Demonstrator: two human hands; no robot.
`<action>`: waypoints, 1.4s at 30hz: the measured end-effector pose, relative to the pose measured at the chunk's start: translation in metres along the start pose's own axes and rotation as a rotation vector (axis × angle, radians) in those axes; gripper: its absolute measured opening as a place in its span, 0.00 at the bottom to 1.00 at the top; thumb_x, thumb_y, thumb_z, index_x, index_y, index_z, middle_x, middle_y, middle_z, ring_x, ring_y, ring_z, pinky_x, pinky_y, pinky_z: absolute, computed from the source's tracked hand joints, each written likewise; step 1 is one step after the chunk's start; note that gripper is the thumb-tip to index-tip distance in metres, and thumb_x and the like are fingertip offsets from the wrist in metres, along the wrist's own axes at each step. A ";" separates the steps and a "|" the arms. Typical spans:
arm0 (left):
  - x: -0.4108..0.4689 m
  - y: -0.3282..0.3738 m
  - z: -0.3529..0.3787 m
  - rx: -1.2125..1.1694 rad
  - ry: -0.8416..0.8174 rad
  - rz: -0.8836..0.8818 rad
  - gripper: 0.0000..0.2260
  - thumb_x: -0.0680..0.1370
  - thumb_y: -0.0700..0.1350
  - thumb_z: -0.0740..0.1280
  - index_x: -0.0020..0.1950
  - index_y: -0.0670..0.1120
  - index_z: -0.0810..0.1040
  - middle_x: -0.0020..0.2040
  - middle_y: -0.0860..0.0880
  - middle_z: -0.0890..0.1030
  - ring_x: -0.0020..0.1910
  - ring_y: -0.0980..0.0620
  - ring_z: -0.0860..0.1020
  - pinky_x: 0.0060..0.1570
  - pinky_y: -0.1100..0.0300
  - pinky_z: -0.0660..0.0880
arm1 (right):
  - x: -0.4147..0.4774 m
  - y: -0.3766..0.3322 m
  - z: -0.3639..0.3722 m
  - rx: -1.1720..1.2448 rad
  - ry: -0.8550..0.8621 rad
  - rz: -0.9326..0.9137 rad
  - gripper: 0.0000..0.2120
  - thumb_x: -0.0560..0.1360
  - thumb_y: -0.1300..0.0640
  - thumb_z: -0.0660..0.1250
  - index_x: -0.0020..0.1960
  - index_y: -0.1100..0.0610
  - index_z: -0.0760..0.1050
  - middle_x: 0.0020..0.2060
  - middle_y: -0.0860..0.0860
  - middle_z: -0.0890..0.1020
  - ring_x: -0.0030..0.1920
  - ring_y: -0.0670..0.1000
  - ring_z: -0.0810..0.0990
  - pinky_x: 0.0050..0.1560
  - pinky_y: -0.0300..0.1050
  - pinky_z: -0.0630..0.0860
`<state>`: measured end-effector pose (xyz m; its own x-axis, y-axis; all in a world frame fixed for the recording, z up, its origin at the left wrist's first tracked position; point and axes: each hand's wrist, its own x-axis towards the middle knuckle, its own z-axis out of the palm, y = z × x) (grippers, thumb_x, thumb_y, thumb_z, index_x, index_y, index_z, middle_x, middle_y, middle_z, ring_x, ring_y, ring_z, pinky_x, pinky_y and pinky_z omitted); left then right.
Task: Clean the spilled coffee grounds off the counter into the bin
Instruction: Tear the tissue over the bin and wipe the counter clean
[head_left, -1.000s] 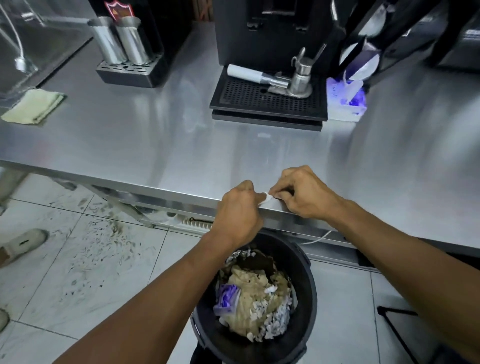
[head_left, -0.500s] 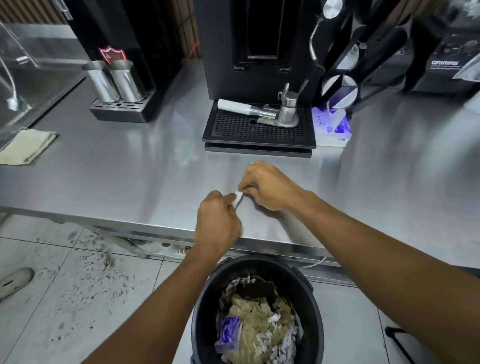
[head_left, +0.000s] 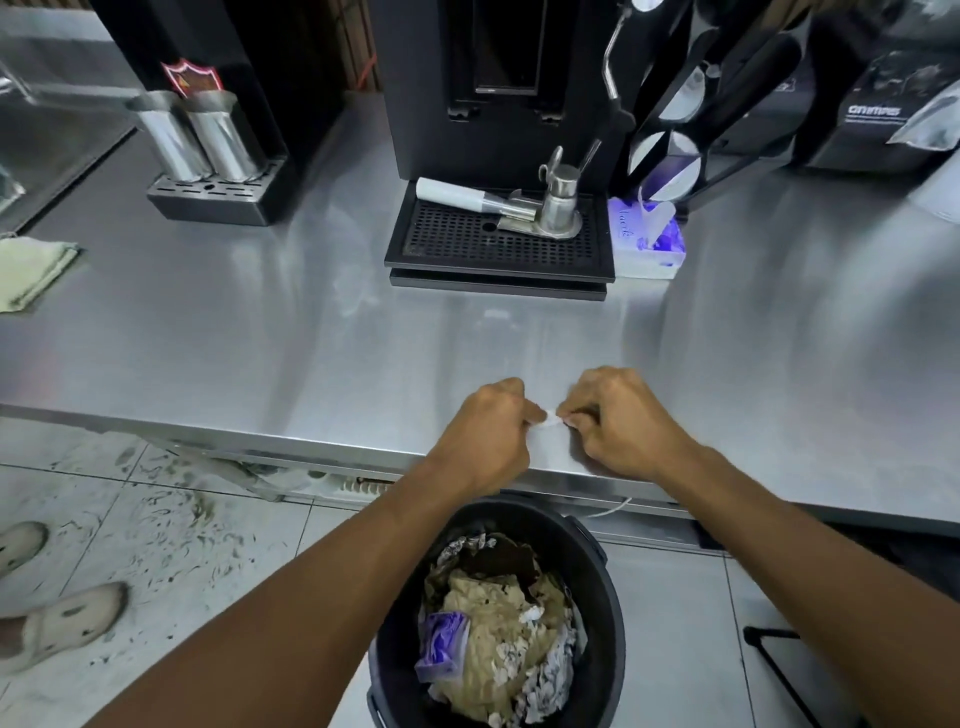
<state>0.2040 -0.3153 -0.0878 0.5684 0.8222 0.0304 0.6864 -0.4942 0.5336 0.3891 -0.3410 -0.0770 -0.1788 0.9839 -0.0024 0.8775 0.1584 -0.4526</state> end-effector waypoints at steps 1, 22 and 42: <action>-0.008 0.003 0.001 0.000 -0.022 0.022 0.17 0.75 0.34 0.63 0.60 0.45 0.82 0.43 0.53 0.72 0.45 0.50 0.76 0.46 0.61 0.73 | -0.011 -0.004 0.001 -0.007 0.000 0.006 0.07 0.70 0.66 0.69 0.39 0.58 0.84 0.38 0.51 0.83 0.42 0.50 0.78 0.48 0.44 0.76; -0.071 -0.147 -0.121 -0.012 0.503 -0.570 0.08 0.69 0.34 0.69 0.41 0.46 0.84 0.30 0.54 0.78 0.28 0.58 0.73 0.33 0.73 0.68 | 0.198 -0.185 0.095 -0.131 0.040 -0.667 0.11 0.68 0.64 0.73 0.45 0.51 0.84 0.41 0.44 0.81 0.46 0.49 0.70 0.43 0.43 0.69; 0.149 -0.304 -0.180 0.099 0.386 -0.492 0.08 0.73 0.39 0.65 0.36 0.41 0.81 0.32 0.44 0.77 0.31 0.45 0.75 0.32 0.55 0.72 | 0.422 -0.199 0.061 -0.550 0.007 -0.216 0.14 0.73 0.69 0.64 0.55 0.58 0.81 0.52 0.57 0.80 0.56 0.58 0.75 0.55 0.49 0.71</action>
<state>-0.0022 0.0083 -0.0935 -0.0165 0.9934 0.1137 0.8748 -0.0407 0.4828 0.1115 0.0377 -0.0423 -0.3776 0.9249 0.0448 0.9238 0.3730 0.0865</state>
